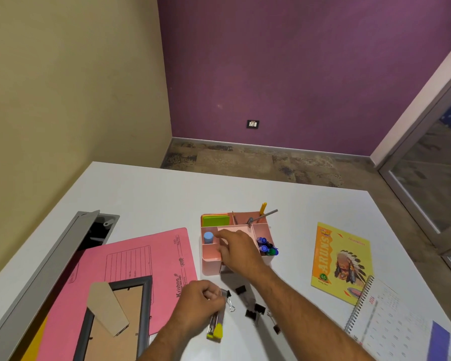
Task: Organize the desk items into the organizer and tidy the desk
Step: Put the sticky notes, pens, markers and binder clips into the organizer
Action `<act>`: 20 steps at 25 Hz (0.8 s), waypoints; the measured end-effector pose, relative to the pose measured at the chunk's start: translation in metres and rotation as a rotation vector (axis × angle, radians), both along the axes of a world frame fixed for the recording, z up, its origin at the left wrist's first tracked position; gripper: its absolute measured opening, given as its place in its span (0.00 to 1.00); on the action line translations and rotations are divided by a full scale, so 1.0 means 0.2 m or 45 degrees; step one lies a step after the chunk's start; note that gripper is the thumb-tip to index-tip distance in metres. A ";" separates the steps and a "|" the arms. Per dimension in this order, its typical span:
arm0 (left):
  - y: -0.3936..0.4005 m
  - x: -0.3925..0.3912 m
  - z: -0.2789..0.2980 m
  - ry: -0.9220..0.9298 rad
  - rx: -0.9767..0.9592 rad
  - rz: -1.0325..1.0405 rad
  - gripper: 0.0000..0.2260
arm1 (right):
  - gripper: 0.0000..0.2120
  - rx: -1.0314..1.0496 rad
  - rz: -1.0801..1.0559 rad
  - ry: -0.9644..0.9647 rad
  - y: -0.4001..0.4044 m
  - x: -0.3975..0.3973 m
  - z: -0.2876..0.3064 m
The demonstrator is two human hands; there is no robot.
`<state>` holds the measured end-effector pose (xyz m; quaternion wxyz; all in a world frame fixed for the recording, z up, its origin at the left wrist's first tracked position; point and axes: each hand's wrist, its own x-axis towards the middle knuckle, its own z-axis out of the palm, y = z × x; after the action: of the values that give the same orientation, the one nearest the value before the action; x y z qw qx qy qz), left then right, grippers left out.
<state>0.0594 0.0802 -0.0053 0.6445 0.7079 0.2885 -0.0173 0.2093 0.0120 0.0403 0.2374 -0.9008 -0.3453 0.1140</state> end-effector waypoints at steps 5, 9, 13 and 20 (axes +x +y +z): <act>-0.02 0.09 0.14 -0.161 -0.545 0.258 0.09 | 0.15 0.484 -0.190 0.322 -0.17 -0.14 0.08; -0.04 0.13 0.18 -0.319 -0.785 0.568 0.06 | 0.19 0.724 -0.346 0.637 -0.31 -0.23 0.10; -0.06 0.15 0.18 -0.412 -0.921 0.792 0.05 | 0.18 0.740 -0.478 0.668 -0.34 -0.26 0.06; 0.02 0.08 0.09 -0.327 -0.241 0.850 0.04 | 0.24 0.845 -0.565 0.601 -0.26 -0.19 0.17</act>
<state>0.0751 0.0839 0.0118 0.7083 0.5083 0.4174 0.2563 0.1714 -0.0390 0.0746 0.6036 -0.7776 -0.0986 0.1458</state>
